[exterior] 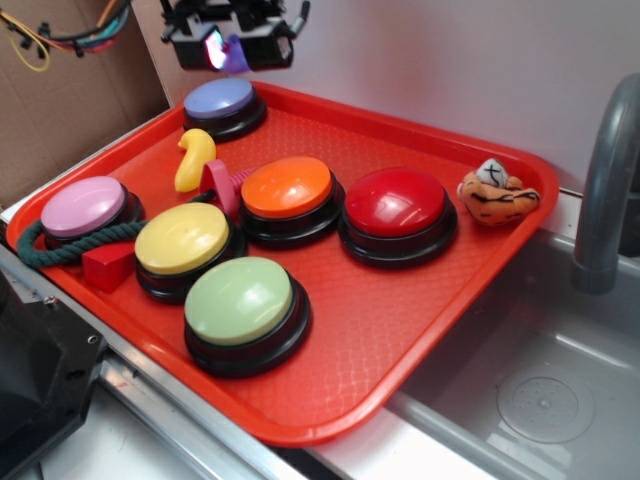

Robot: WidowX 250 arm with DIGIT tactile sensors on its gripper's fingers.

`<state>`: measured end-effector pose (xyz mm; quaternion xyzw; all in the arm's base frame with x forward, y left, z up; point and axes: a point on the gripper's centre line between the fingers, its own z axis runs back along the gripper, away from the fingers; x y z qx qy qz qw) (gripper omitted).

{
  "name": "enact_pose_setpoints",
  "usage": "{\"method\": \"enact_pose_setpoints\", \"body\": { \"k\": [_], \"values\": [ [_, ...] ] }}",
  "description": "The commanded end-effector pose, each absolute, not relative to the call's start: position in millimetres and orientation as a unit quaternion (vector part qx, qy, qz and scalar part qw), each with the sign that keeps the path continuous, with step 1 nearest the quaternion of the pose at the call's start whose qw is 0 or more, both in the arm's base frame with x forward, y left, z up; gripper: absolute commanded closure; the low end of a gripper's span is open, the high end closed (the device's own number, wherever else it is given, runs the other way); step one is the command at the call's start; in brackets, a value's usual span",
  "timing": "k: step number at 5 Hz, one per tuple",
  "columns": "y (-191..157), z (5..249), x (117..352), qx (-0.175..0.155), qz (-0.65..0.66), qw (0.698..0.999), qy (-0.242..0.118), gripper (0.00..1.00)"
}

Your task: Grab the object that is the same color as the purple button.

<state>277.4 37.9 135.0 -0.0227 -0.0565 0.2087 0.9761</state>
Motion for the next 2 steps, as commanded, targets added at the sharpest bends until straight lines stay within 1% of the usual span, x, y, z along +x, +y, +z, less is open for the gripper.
{"method": "enact_pose_setpoints", "body": {
  "k": [1, 2],
  "values": [
    [39.6, 200.7, 252.6, -0.046, 0.168, 0.978, -0.119, 1.0],
    [46.0, 191.7, 249.6, -0.056, 0.173, 0.977, -0.107, 1.0]
  ]
}}
